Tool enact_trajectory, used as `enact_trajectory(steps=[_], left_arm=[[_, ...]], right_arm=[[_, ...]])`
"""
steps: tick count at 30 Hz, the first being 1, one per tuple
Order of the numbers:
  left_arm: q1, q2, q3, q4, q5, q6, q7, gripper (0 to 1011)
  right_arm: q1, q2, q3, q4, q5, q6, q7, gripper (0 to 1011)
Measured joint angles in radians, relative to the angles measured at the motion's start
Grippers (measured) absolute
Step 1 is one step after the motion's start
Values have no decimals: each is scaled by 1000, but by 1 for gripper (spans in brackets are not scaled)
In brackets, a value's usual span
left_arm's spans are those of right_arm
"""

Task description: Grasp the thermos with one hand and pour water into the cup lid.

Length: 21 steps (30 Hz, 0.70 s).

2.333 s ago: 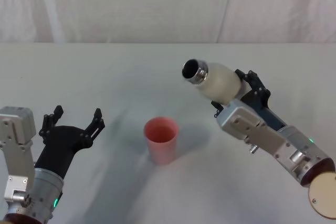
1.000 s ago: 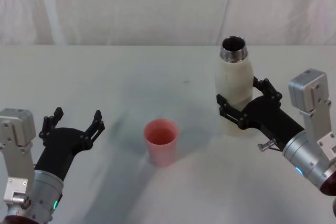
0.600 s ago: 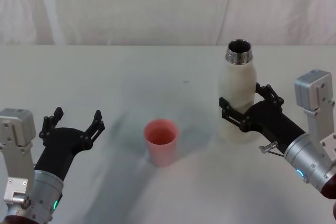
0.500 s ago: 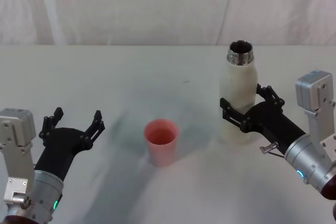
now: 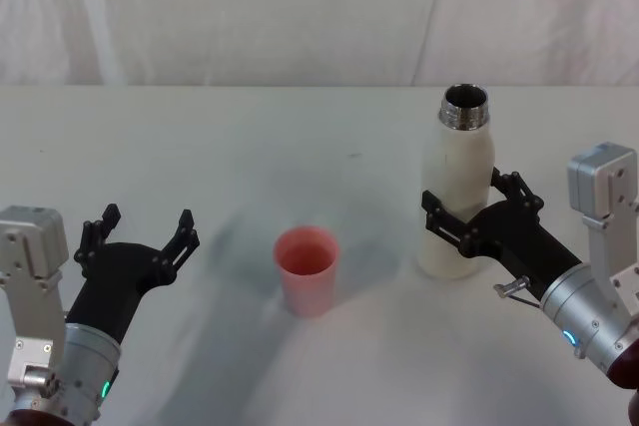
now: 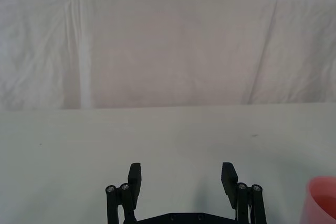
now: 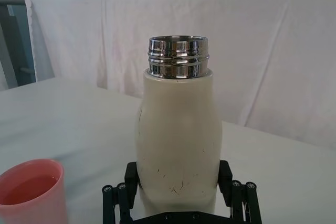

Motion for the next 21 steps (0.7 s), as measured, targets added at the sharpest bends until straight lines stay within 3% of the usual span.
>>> enact_trajectory(steps=[21], left_arm=[[0,0,0,0,0,0,0,1001]], right_arm=[[-5,3,-11,18,3,-53,-6,946]])
